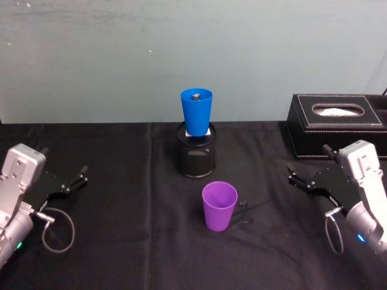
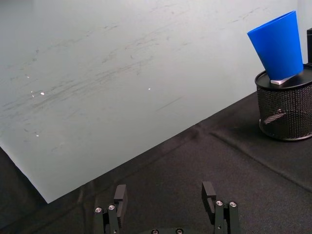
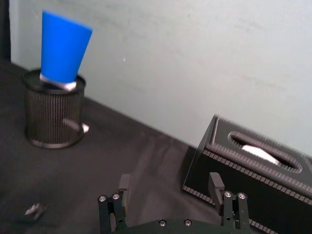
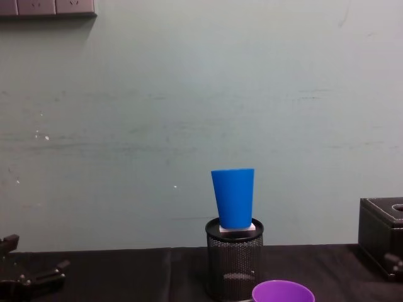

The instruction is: Pick up one cup with a gripper and tap it against the other cup.

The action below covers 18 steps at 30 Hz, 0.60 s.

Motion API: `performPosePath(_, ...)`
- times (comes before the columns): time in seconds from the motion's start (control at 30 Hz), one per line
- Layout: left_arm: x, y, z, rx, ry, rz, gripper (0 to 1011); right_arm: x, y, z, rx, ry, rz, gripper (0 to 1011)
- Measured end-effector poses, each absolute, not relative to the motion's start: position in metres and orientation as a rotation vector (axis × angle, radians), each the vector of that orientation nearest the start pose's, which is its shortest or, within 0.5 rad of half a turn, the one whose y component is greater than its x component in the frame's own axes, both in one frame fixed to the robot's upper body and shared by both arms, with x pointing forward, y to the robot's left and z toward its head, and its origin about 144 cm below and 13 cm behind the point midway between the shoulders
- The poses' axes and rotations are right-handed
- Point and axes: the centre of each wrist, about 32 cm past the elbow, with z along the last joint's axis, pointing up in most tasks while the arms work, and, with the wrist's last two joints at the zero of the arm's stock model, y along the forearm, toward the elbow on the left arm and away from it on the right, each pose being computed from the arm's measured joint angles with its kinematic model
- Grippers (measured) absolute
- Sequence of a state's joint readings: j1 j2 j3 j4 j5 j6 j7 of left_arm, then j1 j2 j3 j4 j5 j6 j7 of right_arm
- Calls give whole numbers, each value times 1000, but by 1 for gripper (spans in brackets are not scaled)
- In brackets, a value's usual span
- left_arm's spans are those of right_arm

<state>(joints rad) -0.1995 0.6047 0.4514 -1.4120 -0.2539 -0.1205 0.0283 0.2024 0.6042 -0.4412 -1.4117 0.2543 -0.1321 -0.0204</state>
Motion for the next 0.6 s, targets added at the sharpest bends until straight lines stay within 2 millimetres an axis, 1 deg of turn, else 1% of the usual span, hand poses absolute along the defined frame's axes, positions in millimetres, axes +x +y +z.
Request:
performPosePath(0.17, 489, 310, 1140, 304, -285, 1248, 1000, 489, -317, 1151, -235, -310, -1237, 1003)
performPosePath(0.27, 489, 310, 1140, 304, -285, 1248, 1000, 481, -321, 1156, -200, -309, -1203, 1002)
performPosePath(0.43, 489, 310, 1140, 304, -285, 1248, 1000, 460, -325, 1157, -160, -278, -1106, 1002)
performPosePath(0.47, 489, 310, 1140, 305, -285, 1248, 1000, 453, -325, 1156, -153, -257, -1070, 1002)
performPosePath(0.5, 489, 310, 1140, 304, -285, 1248, 1000, 453, -325, 1156, -153, -257, -1070, 1002)
performPosePath(0.53, 489, 310, 1140, 304, -285, 1248, 1000, 446, -326, 1154, -146, -232, -1034, 1003)
performPosePath(0.6, 489, 310, 1140, 304, -285, 1248, 1000, 440, -326, 1151, -139, -203, -997, 1003)
